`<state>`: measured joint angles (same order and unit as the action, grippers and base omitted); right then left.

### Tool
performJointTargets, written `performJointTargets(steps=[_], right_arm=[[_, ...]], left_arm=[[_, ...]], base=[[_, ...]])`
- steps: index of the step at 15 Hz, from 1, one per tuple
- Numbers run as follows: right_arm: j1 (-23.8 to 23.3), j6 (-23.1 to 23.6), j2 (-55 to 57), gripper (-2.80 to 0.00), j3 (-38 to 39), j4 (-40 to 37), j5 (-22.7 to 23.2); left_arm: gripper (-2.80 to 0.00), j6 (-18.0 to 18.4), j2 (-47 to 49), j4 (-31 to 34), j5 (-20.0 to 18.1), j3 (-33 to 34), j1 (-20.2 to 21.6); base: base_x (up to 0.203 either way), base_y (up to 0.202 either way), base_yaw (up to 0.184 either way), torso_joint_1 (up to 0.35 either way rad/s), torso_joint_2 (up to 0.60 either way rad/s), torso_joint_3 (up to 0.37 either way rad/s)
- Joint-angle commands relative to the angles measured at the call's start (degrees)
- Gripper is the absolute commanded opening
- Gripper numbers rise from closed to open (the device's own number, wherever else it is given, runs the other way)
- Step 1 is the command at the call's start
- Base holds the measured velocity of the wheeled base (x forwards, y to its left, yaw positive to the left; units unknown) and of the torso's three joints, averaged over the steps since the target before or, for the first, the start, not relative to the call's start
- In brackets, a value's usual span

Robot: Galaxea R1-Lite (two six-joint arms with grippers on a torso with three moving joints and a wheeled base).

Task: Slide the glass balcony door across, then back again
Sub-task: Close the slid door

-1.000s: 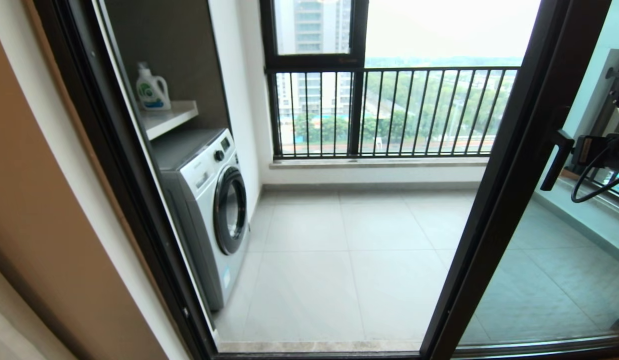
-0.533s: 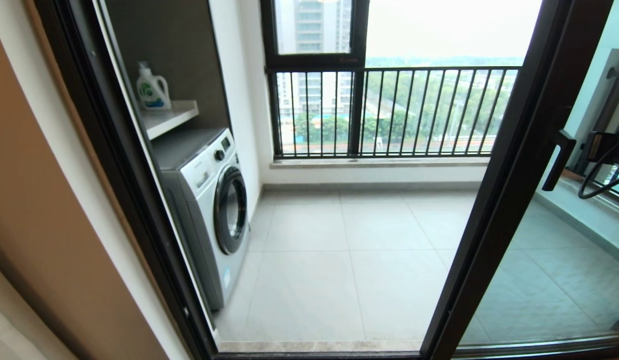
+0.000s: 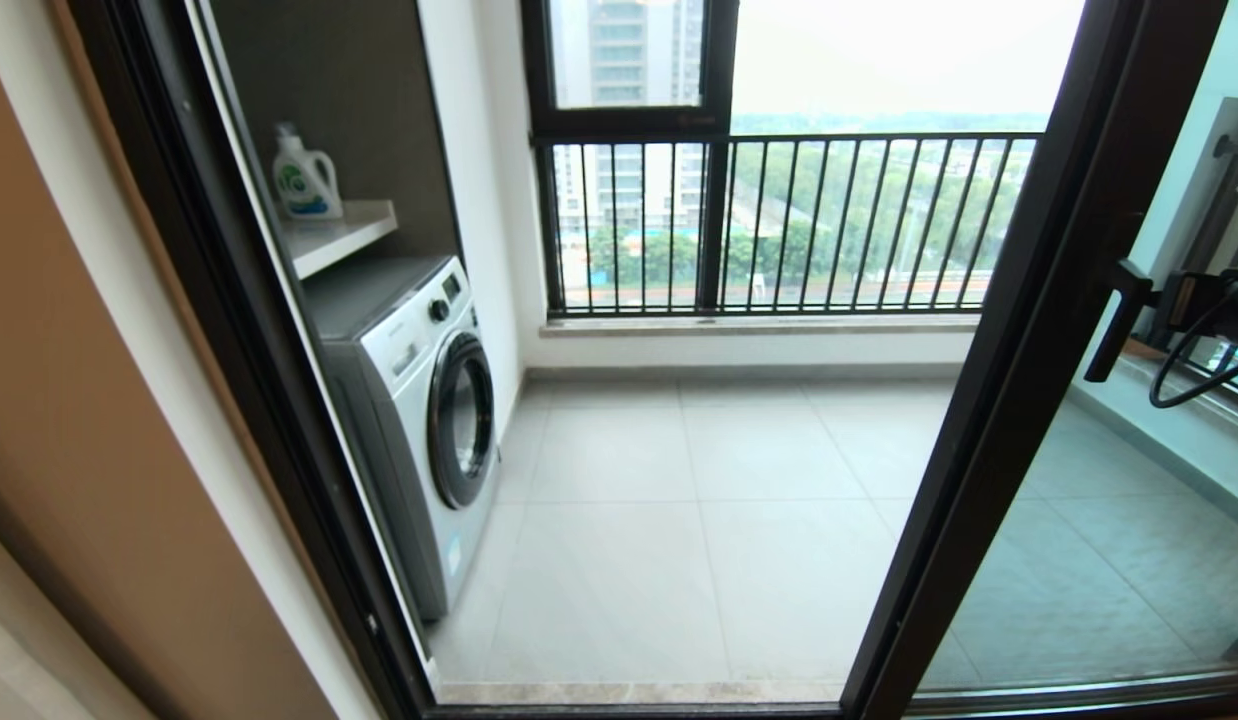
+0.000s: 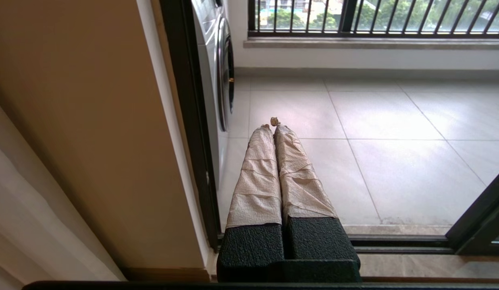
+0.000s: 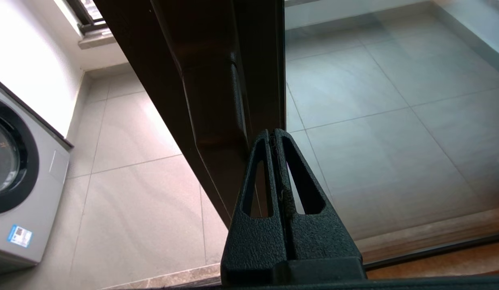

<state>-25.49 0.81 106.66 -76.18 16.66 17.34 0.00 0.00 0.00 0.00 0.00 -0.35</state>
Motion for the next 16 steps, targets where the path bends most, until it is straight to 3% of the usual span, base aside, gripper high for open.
performJointTargets(steps=[1, 16], right_arm=[[0.0, 0.11, 0.48, -2.8, 0.41, 0.12, 1.33], [2.75, -0.02, -0.75, -2.8, 2.55, 2.25, 2.52]], left_arm=[[-2.8, 0.0, 0.09, 0.0, 0.0, 0.0, 0.0], [-2.8, 0.0, 0.09, 0.0, 0.0, 0.0, 0.0]], base=[[0.0, 0.0, 0.0, 0.0, 0.0, 0.0], [0.0, 0.0, 0.0, 0.0, 0.0, 0.0]])
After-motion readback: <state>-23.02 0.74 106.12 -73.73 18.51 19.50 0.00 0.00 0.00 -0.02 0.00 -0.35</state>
